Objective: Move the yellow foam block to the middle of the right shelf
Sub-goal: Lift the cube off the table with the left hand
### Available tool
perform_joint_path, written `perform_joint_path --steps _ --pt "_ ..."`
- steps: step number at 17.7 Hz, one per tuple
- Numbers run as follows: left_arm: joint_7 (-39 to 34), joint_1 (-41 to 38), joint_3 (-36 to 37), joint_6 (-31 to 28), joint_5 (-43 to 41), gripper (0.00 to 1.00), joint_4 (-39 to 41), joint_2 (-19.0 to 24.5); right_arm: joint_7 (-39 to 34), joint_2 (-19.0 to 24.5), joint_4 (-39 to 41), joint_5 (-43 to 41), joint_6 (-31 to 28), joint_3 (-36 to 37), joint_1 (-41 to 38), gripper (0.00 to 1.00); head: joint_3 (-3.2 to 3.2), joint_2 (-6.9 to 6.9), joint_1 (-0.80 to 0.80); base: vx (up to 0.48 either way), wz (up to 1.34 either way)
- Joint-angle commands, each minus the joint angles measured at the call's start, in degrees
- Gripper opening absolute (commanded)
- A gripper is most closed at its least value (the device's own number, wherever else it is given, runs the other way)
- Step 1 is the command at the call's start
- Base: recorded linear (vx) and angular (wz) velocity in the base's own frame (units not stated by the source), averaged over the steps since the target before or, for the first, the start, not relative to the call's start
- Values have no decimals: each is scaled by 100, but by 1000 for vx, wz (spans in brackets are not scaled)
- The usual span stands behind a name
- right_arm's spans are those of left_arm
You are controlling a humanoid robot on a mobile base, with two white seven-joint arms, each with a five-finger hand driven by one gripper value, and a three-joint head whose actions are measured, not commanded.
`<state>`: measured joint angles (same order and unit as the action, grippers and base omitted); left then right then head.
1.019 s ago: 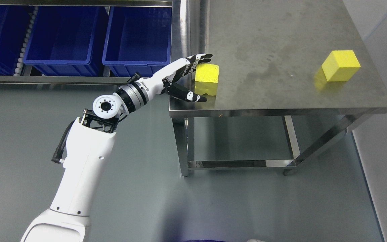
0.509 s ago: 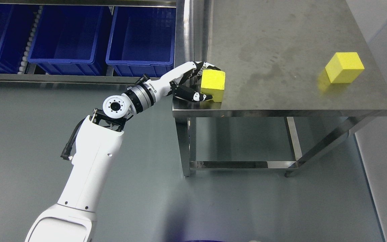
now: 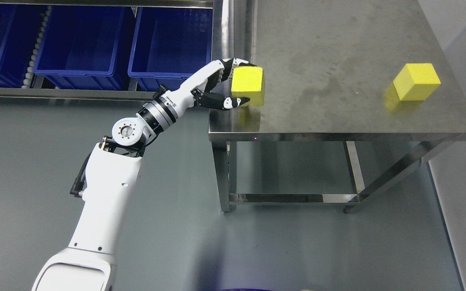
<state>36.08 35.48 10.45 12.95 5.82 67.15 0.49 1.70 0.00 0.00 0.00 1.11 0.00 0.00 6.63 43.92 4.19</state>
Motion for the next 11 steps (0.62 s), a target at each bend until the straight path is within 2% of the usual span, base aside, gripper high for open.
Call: perform_joint_path --steps 1,7,11 --pt "-487 -137 -692 173 2185 18 842 51 -3 -100 100 18 4 70 -132 100 0 0 0 6 105" --pt "-1024 -682 -1377 173 2485 17 1450 51 -3 -100 100 18 4 70 -141 100 0 0 0 26 311" --pt "-1007 -1042 -1826 129 2486 16 1635 51 -3 -100 100 18 4 70 -141 100 0 0 0 80 817"
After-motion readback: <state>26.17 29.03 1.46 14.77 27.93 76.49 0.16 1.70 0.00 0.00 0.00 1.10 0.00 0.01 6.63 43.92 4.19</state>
